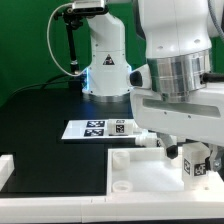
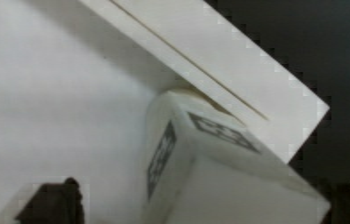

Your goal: Assemble one leg

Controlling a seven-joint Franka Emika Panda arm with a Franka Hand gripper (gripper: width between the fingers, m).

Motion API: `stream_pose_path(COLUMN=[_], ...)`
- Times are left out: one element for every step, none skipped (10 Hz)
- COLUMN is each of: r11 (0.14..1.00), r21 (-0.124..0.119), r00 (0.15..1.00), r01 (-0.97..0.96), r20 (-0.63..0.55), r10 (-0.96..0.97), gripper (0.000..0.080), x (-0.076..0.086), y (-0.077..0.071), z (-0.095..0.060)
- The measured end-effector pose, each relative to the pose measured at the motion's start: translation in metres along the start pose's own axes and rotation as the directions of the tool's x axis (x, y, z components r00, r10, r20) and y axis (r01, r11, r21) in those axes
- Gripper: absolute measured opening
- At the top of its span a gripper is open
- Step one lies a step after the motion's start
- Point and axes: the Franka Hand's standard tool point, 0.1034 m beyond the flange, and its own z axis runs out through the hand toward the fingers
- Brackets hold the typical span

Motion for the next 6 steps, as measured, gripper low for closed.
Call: stream_pose_path(r11=[0.999,0.982,0.912,0.828,0.778,0.745], r21=[0.000,-0.009,-0.034,-0.044,-0.045,-0.047], r00=[0.999,0.982,0.913,0.829,0.780,0.746], r01=[0.051,0.187,0.408,0.559,0.626,0.666], r20=[0.000,-0.004,-0.002,0.013,0.033,0.033], r10=[-0.051,-0.187,-0.408,-0.559,-0.625,-0.665], gripper=[0.0648,0.0649,0.0649,0.0649,0.0649,0.0649], x=[0.0001,-0.0007,-0.0050,-0.0080,-0.0092,-0.0073], y=[0.0001,-0.0003,-0.0033,-0.0065,-0.0055,-0.0043], z=[0.0000,0.0000,0.0000,-0.0010,-0.0003,-0.0005])
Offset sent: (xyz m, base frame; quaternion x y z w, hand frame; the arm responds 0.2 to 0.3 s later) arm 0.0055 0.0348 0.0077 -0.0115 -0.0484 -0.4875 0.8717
